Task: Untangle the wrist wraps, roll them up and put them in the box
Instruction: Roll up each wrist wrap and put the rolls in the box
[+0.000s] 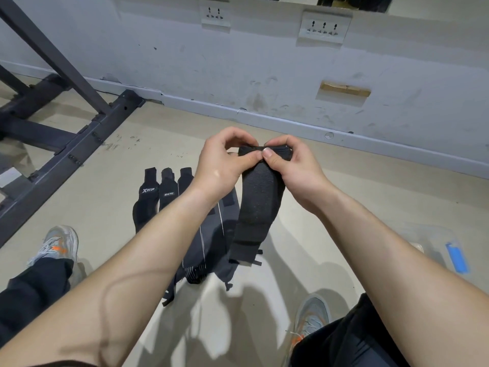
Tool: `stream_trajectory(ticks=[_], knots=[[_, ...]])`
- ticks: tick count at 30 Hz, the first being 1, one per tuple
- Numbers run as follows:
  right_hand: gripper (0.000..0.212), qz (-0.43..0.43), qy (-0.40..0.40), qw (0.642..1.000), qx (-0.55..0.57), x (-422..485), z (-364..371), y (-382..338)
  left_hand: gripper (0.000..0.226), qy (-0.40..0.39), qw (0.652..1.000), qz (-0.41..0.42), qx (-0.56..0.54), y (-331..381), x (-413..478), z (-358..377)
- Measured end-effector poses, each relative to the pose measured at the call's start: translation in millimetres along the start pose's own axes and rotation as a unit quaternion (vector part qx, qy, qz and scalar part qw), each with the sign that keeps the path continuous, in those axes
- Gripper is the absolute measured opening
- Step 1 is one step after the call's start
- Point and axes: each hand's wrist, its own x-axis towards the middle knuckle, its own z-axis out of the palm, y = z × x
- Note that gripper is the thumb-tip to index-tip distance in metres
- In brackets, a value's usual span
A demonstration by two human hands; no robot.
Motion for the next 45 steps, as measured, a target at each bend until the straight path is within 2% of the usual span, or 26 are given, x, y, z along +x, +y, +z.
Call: stream_trajectory(ticks=[2, 4, 7, 11, 17, 23, 27, 29, 31, 33, 38, 40, 43, 45], knots=[[0.011, -0.008, 0.009, 1.0, -0.006, 2.6, -0.6, 1.2, 0.033, -0.003, 0.994, -0.071, -0.086, -0.4, -0.1, 0.9], [0.012, -0.015, 0.015, 1.0, -0.007, 4.1, -2.3, 1.5, 0.029, -0.026, 0.986, -0.119, -0.118, -1.5, -1.4, 3.6], [0.013, -0.02, 0.02, 1.0, -0.003, 5.6, -4.5, 2.3, 0.023, -0.054, 0.99, -0.1, -0.089, -5.3, -4.4, 7.8], [0.016, -0.012, -0.005, 0.999, 0.041, 4.5, -8.0, -1.5, 0.011, -0.035, 0.993, -0.062, -0.093, -3.1, -7.7, 9.4], [0.016, -0.012, -0.049, 0.995, 0.088, 5.3, -15.0, -5.1, 0.016, -0.07, 0.989, -0.049, -0.125, 3.9, -9.1, 6.7], [0.022, 0.052, -0.093, 0.983, 0.148, 3.9, -14.4, -5.9, 0.019, -0.077, 0.986, -0.053, -0.136, 4.4, -7.2, 1.4], [0.01, 0.073, -0.074, 0.994, 0.023, 3.5, -7.7, -6.3, 0.023, -0.059, 0.987, -0.059, -0.137, 1.4, -4.1, -2.9], [0.007, 0.089, -0.074, 0.993, 0.01, 4.4, -6.2, -6.4, 0.025, -0.051, 0.988, -0.06, -0.132, -0.1, -3.1, -4.4], [0.022, 0.075, -0.076, 0.994, 0.025, 5.5, -4.8, -6.4, 0.025, -0.05, 0.989, -0.062, -0.126, 0.1, -3.9, -4.1], [0.028, 0.041, -0.056, 0.997, 0.029, 6.8, -3.2, -5.2, 0.024, -0.05, 0.99, -0.06, -0.116, 1.9, -4.9, -2.4], [0.007, 0.01, -0.045, 0.998, 0.052, 6.8, -5.3, -0.2, 0.028, -0.061, 0.985, -0.081, -0.143, 5.4, -3.2, -1.6], [0.009, 0.016, -0.044, 0.996, 0.076, 5.4, -5.7, -0.3, 0.027, -0.08, 0.976, -0.104, -0.174, 6.9, -3.0, -3.3], [0.014, 0.013, -0.042, 0.995, 0.091, 5.9, -5.7, 1.5, 0.013, -0.111, 0.958, -0.131, -0.228, 7.1, -2.5, -4.8], [0.013, 0.008, -0.047, 0.994, 0.096, 6.0, -6.4, 2.7, 0.002, -0.105, 0.955, -0.15, -0.233, 7.2, -1.9, -4.2]])
